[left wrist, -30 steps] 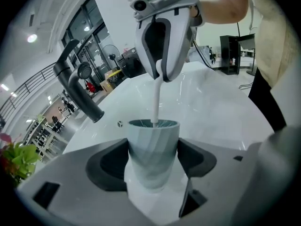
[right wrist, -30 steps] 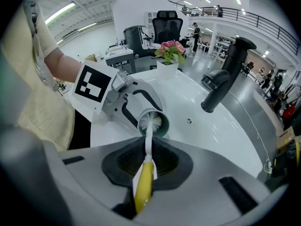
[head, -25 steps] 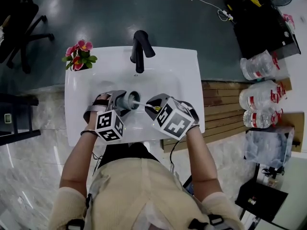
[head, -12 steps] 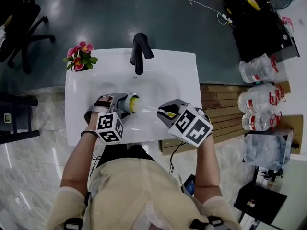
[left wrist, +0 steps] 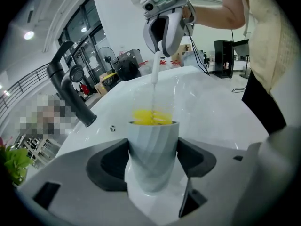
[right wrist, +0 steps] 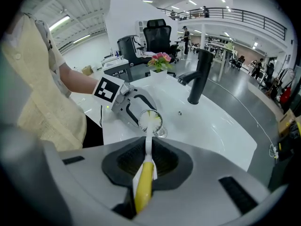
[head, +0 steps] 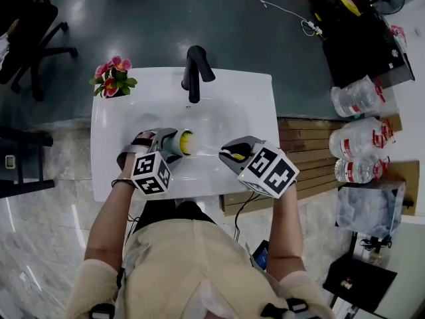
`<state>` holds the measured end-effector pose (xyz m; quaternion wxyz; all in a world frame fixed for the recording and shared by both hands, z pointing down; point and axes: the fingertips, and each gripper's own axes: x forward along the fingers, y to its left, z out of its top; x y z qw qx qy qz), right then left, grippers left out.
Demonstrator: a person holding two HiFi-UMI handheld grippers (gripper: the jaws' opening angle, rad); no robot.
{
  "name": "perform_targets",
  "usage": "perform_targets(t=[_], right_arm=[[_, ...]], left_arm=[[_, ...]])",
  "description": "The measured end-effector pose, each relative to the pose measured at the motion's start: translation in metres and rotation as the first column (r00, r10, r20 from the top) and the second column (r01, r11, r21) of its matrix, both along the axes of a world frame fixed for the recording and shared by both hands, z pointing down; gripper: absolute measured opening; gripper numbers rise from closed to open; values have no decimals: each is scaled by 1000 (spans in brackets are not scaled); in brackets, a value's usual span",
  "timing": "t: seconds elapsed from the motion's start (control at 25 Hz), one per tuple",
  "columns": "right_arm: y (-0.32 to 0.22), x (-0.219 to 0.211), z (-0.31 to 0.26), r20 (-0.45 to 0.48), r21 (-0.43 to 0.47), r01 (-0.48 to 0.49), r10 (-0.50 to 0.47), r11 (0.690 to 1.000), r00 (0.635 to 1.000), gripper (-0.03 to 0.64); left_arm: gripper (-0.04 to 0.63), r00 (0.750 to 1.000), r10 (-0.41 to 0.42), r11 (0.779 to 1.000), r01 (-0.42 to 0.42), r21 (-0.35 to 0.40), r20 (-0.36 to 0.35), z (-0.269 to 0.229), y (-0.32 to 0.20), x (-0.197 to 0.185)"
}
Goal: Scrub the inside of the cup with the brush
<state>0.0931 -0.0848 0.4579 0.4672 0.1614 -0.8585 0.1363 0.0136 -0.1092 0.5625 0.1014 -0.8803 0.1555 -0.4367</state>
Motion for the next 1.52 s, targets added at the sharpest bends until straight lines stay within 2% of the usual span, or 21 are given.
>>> perform_targets(t=[0.36, 0.56, 0.72, 0.96, 1.52], right_arm=[[-16, -22, 25, 55, -77, -29, 33, 997, 998, 51], [-20, -38, 37, 46, -87, -41, 45, 995, 998, 51], [-17, -42, 38, 36, -87, -56, 59, 995, 998, 51], [-11, -30, 34, 34, -75, -63, 66, 995, 997, 51], [-6, 16, -3, 60, -46, -95, 98, 994, 993, 51]], left_arm=[[326, 998, -32, 999, 31, -15, -52, -7, -5, -3], [325, 997, -65, 998, 65, -13, -32, -4, -10, -7], [324, 995, -85, 996, 84, -30, -43, -5, -12, -9], [324, 998, -51, 998, 50, -30, -46, -5, -8, -5], [324, 999, -35, 999, 34, -29, -32, -1, -4, -1]])
